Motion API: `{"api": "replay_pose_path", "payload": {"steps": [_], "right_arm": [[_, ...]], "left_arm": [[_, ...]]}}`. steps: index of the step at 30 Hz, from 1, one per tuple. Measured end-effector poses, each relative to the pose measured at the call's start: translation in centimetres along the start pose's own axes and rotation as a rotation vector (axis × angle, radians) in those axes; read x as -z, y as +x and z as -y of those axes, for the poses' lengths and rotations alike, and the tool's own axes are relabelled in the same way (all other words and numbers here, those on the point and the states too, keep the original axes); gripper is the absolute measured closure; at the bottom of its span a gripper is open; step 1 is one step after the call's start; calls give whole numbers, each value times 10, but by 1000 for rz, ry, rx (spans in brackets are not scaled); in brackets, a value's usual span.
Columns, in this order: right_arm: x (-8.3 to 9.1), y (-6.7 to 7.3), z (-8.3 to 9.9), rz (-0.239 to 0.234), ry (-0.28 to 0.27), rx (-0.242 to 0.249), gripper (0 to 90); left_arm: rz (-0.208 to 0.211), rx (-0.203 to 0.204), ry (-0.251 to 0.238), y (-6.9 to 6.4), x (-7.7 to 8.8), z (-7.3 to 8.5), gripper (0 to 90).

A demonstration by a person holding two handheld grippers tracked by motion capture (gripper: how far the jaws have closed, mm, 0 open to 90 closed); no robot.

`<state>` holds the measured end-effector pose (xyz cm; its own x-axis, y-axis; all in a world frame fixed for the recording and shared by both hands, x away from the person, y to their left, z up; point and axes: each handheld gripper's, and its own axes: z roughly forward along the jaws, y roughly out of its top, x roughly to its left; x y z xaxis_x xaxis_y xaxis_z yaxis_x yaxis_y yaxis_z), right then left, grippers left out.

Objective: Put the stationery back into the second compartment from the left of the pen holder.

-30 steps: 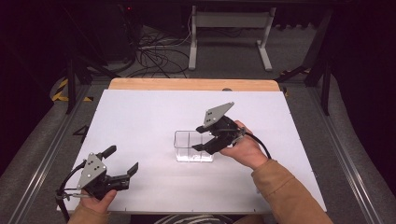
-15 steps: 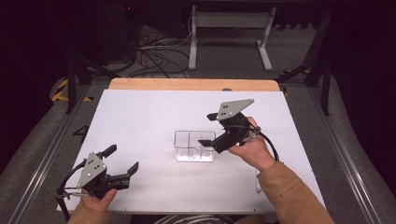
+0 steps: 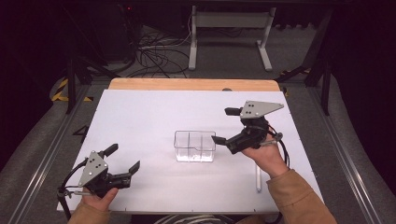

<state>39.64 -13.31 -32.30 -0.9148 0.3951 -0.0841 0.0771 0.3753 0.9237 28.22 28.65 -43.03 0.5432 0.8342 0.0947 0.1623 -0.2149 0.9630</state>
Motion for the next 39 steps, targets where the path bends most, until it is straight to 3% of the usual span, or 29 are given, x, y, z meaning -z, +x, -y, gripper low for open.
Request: {"api": "replay_pose_path", "payload": {"steps": [8,17,22,25,28,31,33,34,39], "right_arm": [[10,-3,1,14,-89,-7,1],[22,-5,11,137,-44,-81,7],[29,2,18,182,-92,-119,18],[35,2,24,190,-53,-154,23],[42,3,29,291,-16,-126,57],[50,5,35,348,-15,-129,76],[55,6,39,340,-3,-125,188],[56,4,40,323,12,-137,155],[63,6,48,372,19,-140,140]], "left_arm": [[6,-4,1,0,-2,-1,81],[6,3,-1,1,-1,-1,81],[8,4,-1,0,-1,-1,81],[8,1,-3,0,-1,-1,81],[8,2,-3,0,-1,-1,81],[9,3,-2,0,-2,-1,81],[8,4,-3,0,-2,-1,81],[9,6,-3,0,-2,-1,81],[7,4,-2,0,-2,-1,81]]}}
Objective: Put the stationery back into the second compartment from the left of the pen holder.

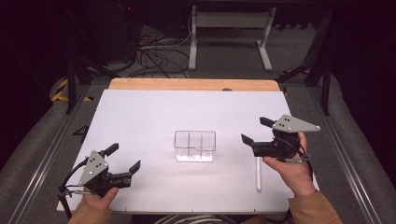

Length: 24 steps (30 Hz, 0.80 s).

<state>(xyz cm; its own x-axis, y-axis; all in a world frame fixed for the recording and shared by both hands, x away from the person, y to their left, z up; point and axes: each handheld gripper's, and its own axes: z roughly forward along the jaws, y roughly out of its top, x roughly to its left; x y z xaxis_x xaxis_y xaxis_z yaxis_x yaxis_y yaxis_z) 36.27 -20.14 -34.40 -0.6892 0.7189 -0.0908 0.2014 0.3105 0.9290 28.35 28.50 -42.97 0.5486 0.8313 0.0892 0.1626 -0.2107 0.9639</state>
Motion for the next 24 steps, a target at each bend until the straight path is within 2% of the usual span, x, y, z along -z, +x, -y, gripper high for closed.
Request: {"api": "replay_pose_path", "payload": {"steps": [4,6,9,12,13,15,17,18,20,21,22,24], "right_arm": [[7,1,3,49,-9,7,152],[9,1,3,43,-3,-7,178],[6,-3,4,11,93,-72,175],[4,-2,5,53,116,-53,238],[4,-2,6,51,131,-47,239],[2,-1,8,75,145,-37,239],[-1,-1,10,102,200,-30,243],[-3,-1,12,101,231,-51,243],[-6,-3,16,101,231,-151,245],[-7,-5,18,94,232,-194,282],[-7,-6,19,108,258,-222,317],[-11,-9,22,141,332,-246,316]], "left_arm": [[-2,-3,2,0,-1,0,81],[-1,-6,6,0,-1,0,81],[-1,-7,3,0,0,0,81],[-1,-2,3,0,0,0,81],[-4,2,2,0,0,0,81],[-4,2,2,0,0,0,81],[-5,2,2,0,0,0,81],[-5,2,2,0,0,0,81],[-6,1,2,0,1,0,81],[-7,0,2,0,1,0,81],[-7,0,2,0,1,0,81],[-7,0,3,0,1,0,81]]}}
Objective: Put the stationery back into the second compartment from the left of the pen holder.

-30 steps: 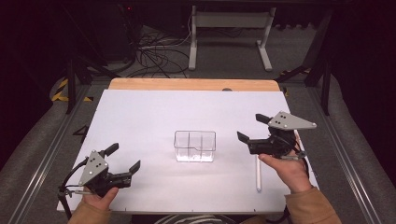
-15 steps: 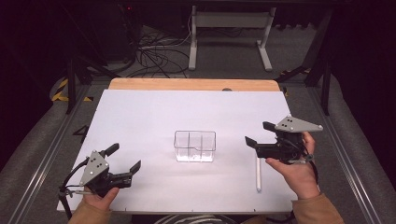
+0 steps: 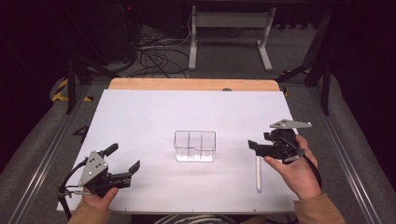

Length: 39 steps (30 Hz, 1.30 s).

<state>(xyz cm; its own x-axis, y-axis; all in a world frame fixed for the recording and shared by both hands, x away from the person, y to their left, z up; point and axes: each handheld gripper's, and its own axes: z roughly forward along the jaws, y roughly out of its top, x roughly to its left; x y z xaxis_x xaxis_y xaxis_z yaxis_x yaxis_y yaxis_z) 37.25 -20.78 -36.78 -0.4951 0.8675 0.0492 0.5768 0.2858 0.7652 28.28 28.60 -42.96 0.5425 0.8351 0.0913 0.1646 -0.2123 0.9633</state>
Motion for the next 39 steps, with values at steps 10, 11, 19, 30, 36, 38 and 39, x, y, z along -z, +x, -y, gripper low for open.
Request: {"api": "replay_pose_path", "payload": {"steps": [10,11,19,30,36,38,39], "right_arm": [[-24,-9,11,59,216,-109,343],[-24,-9,11,59,216,-109,343],[-42,-12,20,131,378,-186,383],[-57,-14,29,159,486,-269,407],[-64,-15,32,196,545,-338,452],[-66,-15,33,203,553,-346,475],[-66,-15,33,202,560,-353,479]], "left_arm": [[-1,-1,0,-1,0,0,81],[-1,-1,0,-1,0,0,81],[-1,-4,3,-1,0,0,81],[-8,-7,4,-1,0,1,81],[-7,-12,8,-1,1,1,81],[-8,-11,8,-1,1,1,81],[-9,-9,5,-1,1,1,81]]}}
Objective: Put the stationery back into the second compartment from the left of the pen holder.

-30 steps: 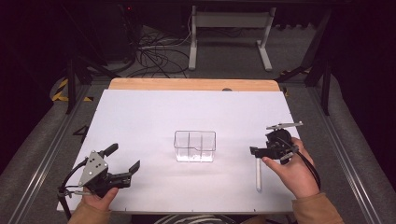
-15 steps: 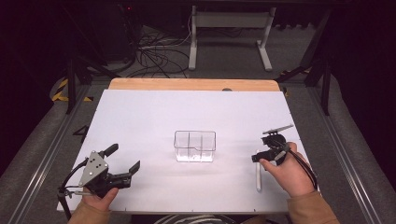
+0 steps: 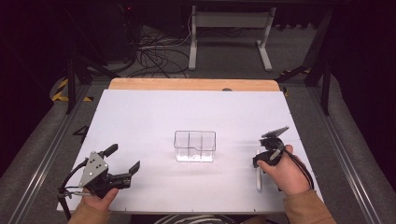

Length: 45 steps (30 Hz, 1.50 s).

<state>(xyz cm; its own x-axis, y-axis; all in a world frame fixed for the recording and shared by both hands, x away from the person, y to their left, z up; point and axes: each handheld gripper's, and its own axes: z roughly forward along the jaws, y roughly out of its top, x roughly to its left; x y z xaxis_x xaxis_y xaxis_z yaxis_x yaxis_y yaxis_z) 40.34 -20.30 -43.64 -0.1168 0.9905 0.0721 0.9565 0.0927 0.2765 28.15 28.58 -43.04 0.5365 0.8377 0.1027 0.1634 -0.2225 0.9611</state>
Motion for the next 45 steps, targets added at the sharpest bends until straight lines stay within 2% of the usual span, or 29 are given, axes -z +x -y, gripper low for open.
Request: {"api": "replay_pose_path", "payload": {"steps": [9,11,14,19,26,34,38,43,45], "right_arm": [[0,4,0,31,20,-14,559],[0,6,1,34,7,-38,612],[0,8,0,40,17,-41,666],[-1,13,-2,83,28,-52,765],[-2,17,0,121,12,-97,793],[-1,17,-1,119,7,-119,795],[2,15,0,102,-9,-135,795],[15,12,0,68,-65,-156,795],[22,11,0,54,-107,-170,795]], "left_arm": [[0,-2,4,0,0,0,81],[0,-5,4,0,0,0,81],[5,-1,7,0,-1,0,81],[1,-3,6,0,0,0,81],[3,-3,5,0,0,1,81],[1,-4,7,0,0,0,81],[-1,0,7,0,0,1,81],[-3,-3,3,0,0,1,81],[-3,-3,3,0,0,1,81]]}}
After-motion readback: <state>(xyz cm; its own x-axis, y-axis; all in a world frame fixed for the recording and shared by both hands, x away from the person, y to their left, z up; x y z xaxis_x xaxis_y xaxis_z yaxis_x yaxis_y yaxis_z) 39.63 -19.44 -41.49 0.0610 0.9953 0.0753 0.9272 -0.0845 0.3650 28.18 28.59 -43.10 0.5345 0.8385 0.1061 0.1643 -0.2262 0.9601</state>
